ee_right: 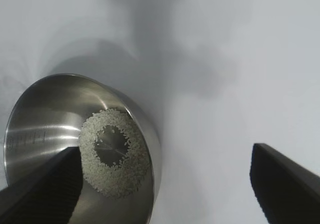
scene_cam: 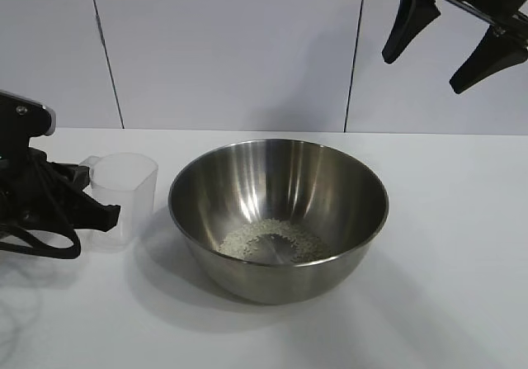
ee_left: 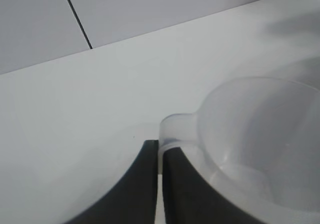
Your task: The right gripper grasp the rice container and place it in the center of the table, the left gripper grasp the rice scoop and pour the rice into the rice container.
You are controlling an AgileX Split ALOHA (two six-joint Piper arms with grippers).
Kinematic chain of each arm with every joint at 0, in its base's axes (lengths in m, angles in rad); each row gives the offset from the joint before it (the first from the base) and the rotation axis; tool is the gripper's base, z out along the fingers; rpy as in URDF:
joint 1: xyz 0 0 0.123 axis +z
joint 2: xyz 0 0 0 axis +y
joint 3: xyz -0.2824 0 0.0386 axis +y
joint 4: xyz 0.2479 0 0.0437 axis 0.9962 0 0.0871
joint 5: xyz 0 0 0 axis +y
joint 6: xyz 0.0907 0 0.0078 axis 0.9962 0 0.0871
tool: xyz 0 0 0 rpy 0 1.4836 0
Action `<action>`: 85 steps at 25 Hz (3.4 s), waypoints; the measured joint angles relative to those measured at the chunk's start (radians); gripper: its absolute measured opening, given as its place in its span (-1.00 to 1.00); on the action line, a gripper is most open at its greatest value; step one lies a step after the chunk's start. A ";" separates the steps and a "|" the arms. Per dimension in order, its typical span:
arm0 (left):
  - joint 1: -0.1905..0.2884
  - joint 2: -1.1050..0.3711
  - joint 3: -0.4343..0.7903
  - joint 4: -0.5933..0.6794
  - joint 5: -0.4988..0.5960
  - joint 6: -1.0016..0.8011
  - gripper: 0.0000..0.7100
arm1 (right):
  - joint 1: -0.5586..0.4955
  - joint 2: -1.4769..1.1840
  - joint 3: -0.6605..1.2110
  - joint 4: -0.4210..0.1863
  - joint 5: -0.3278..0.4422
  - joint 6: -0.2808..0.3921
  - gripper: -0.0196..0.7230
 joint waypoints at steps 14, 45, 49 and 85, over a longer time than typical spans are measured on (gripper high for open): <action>0.000 0.000 0.000 0.000 -0.002 -0.003 -0.97 | 0.000 0.000 0.000 0.000 -0.001 -0.003 0.75; 0.000 0.056 0.003 0.000 -0.010 -0.033 0.05 | 0.000 0.000 0.000 0.000 -0.001 -0.003 0.75; 0.000 0.056 0.043 0.001 -0.010 -0.033 0.10 | 0.000 0.000 0.000 0.000 -0.002 -0.003 0.75; 0.000 -0.300 0.152 0.043 0.013 -0.254 0.68 | 0.000 0.000 0.000 -0.001 -0.017 -0.003 0.75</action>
